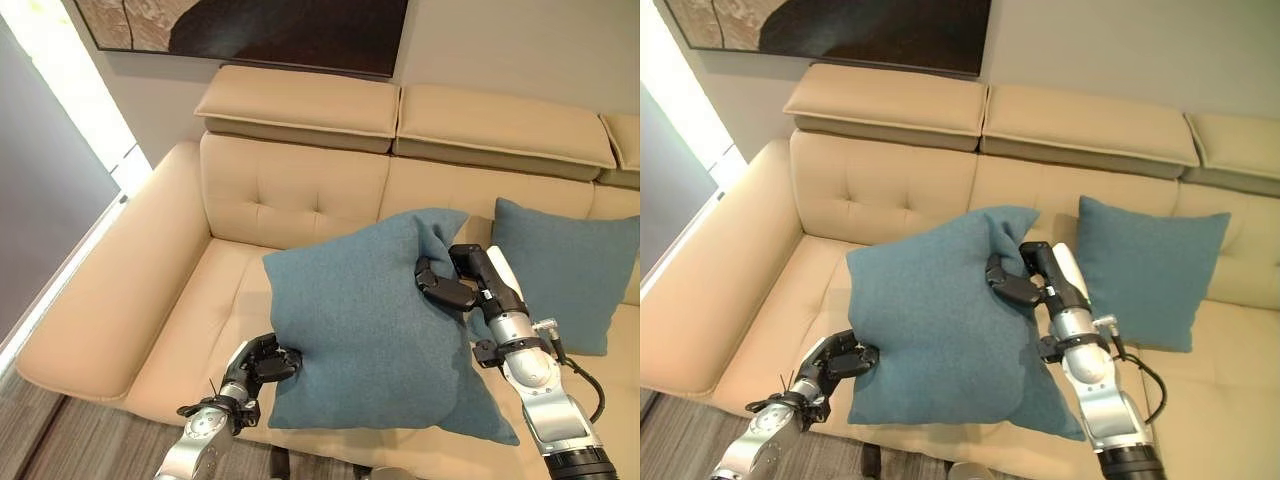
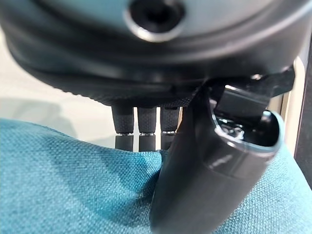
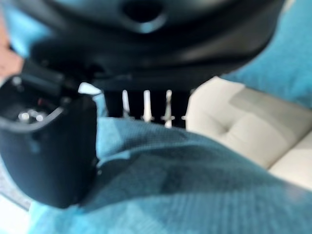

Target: Pick up all the scattered cushions and arrange them neatly on the sofa.

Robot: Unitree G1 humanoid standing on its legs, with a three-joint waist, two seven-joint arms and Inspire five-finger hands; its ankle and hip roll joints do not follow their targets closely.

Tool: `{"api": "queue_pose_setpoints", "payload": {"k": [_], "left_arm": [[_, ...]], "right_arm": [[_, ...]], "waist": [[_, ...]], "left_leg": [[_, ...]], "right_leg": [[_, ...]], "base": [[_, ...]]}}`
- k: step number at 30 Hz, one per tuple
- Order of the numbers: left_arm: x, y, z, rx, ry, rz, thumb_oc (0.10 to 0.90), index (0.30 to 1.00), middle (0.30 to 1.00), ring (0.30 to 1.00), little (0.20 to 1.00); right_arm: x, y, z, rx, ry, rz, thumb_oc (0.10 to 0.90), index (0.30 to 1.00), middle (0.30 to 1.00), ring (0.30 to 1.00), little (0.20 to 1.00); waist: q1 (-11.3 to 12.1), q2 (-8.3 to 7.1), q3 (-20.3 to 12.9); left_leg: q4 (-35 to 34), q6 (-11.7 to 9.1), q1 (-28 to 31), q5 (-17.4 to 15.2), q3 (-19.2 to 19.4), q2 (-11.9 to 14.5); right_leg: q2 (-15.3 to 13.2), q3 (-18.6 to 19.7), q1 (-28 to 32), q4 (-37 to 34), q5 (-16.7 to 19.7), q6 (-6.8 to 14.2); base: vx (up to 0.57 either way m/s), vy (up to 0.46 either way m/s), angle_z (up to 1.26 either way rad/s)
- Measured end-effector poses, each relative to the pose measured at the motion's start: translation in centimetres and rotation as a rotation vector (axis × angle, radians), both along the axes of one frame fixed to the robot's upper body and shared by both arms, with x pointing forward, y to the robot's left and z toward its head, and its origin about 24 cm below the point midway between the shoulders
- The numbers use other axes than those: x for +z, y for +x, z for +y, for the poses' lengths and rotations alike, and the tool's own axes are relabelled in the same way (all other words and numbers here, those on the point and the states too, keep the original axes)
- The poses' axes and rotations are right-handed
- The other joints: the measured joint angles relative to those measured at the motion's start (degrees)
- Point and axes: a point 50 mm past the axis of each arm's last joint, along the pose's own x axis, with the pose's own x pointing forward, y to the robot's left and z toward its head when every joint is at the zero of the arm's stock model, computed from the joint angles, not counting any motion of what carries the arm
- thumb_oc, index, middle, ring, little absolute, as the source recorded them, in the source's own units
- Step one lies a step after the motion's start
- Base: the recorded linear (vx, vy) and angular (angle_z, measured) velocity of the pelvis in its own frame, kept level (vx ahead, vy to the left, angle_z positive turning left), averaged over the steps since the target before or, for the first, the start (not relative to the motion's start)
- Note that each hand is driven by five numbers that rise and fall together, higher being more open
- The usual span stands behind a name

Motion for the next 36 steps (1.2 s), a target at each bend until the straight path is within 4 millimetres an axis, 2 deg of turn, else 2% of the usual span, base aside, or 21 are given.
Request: {"api": "queue_pose_setpoints", "payload": {"k": [5, 9, 15, 19, 24, 26, 30, 32, 33, 35, 36], "left_arm": [[0.1, 0.0, 0.7, 0.018, 0.013, -0.004, 0.4, 0.3, 0.3, 0.3, 0.3], [0.2, 0.0, 1.3, 0.021, 0.033, -0.006, 0.4, 0.3, 0.3, 0.3, 0.3], [0.3, 0.0, 1.6, 0.007, 0.086, -0.009, 0.4, 0.3, 0.3, 0.3, 0.3], [0.6, 0.4, 1.8, 0.005, 0.158, -0.03, 0.4, 0.3, 0.3, 0.3, 0.3], [1.6, 1.9, 1.7, 0.024, 0.23, -0.081, 0.4, 0.3, 0.3, 0.3, 0.3], [2.4, 3.0, 1.6, 0.047, 0.253, -0.118, 0.4, 0.3, 0.3, 0.3, 0.3], [4.9, 5.8, 0.8, 0.098, 0.276, -0.221, 0.4, 0.3, 0.3, 0.3, 0.3], [7.2, 8.9, 0.1, 0.114, 0.311, -0.297, 0.4, 0.3, 0.3, 0.3, 0.3], [8.9, 10.6, -0.4, 0.139, 0.317, -0.35, 0.4, 0.3, 0.3, 0.3, 0.3], [11.6, 12.6, -1.1, 0.171, 0.33, -0.437, 0.4, 0.3, 0.3, 0.3, 0.3], [12.3, 13.0, -1.2, 0.181, 0.33, -0.461, 0.4, 0.3, 0.3, 0.3, 0.3]], "right_arm": [[-0.5, -0.1, 0.4, 0.009, 0.006, 0.02, 0.4, 0.3, 0.3, 0.3, 0.3], [-0.8, -0.1, 0.9, 0.011, 0.028, 0.023, 0.4, 0.3, 0.3, 0.3, 0.3], [-2.1, -0.1, 0.6, -0.024, 0.036, 0.066, 0.4, 0.3, 0.3, 0.3, 0.3], [-4.1, -0.1, 0.2, -0.079, 0.04, 0.133, 0.4, 0.3, 0.3, 0.3, 0.3], [-5.0, 0.9, 0.5, -0.12, 0.039, 0.152, 0.4, 0.3, 0.3, 0.3, 0.3], [-4.5, 1.8, 0.9, -0.133, 0.045, 0.117, 0.4, 0.3, 0.3, 0.3, 0.3], [-1.6, 4.3, 1.8, -0.152, 0.046, -0.014, 0.4, 0.3, 0.3, 0.3, 0.3], [1.1, 6.7, 2.1, -0.184, 0.043, -0.111, 0.4, 0.3, 0.3, 0.3, 0.3], [3.2, 7.9, 2.5, -0.199, 0.053, -0.182, 0.4, 0.3, 0.3, 0.3, 0.3], [6.3, 9.3, 2.9, -0.229, 0.065, -0.294, 0.4, 0.3, 0.3, 0.3, 0.3], [7.1, 9.5, 3.0, -0.236, 0.07, -0.323, 0.4, 0.3, 0.3, 0.3, 0.3]], "waist": [[0.64, -0.02, -0.02], [1.65, -0.16, -0.1], [1.44, -0.19, -0.19], [0.75, -0.25, -0.77], [0.22, -0.16, -0.46], [0.28, 0.11, -0.12], [1.44, 0.93, 0.94], [1.84, 1.58, 1.31], [1.9, 2.21, 1.94], [2.04, 2.8, 3.6], [2.12, 2.93, 3.92]], "left_leg": [[-1.52, 0.66, 2.57, -0.26, 0.65, -1.23], [-1.53, 0.84, 3.04, -0.41, 1.79, -1.18], [-1.58, 0.96, 3.12, -0.71, 2.77, -0.81], [-1.35, 1.12, -2.14, 0.37, 3.23, -0.72], [-0.22, 1.23, -9.39, 1.59, 3.07, -0.64], [0.34, 1.13, -12.56, 2.1, 2.87, -0.51], [0.3, 0.7, -16.94, 3.34, 2.39, -0.05], [0.31, 0.33, -20.04, 4.41, 1.69, 0.21], [0.14, 0.16, -21.7, 5.07, 1.09, 0.32], [0.14, 0.04, -22.7, 5.52, 0.39, 0.4], [0.06, 0.04, -22.7, 5.52, 0.39, 0.4]], "right_leg": [[-1.07, 0.5, 2.75, -2.48, 0.48, 0.62], [-1.07, 1.08, 3.27, -3.19, 0.62, 0.82], [-0.93, 2.1, 2.64, -3.1, 0.71, 0.93], [-0.86, 2.67, -3.14, -2.48, 2.1, 0.96], [-0.89, 2.45, -10.1, -1.71, 3.25, 0.93], [-0.81, 2.16, -13.11, -1.31, 3.72, 0.82], [-0.31, 1.89, -17.77, -0.42, 4.24, 0.43], [-0.05, 1.09, -20.76, 0.28, 4.5, 0.16], [0.03, 0.41, -22.42, 0.64, 4.82, -0.15], [0.1, 0.17, -23.69, 1.63, 4.82, -0.17], [0.05, 0.17, -23.76, 1.81, 4.6, -0.02]], "base": [[0.05, 0.067, -0.04], [0.04, 0.025, -0.08], [0.0, -0.002, -0.11], [-0.12, -0.046, -0.07], [-0.12, -0.068, 0.02], [-0.05, -0.038, 0.05], [-0.05, -0.046, 0.03], [-0.02, -0.031, 0.17], [-0.01, -0.02, 0.23], [0.0, -0.03, 0.12], [0.0, -0.028, 0.05]]}}
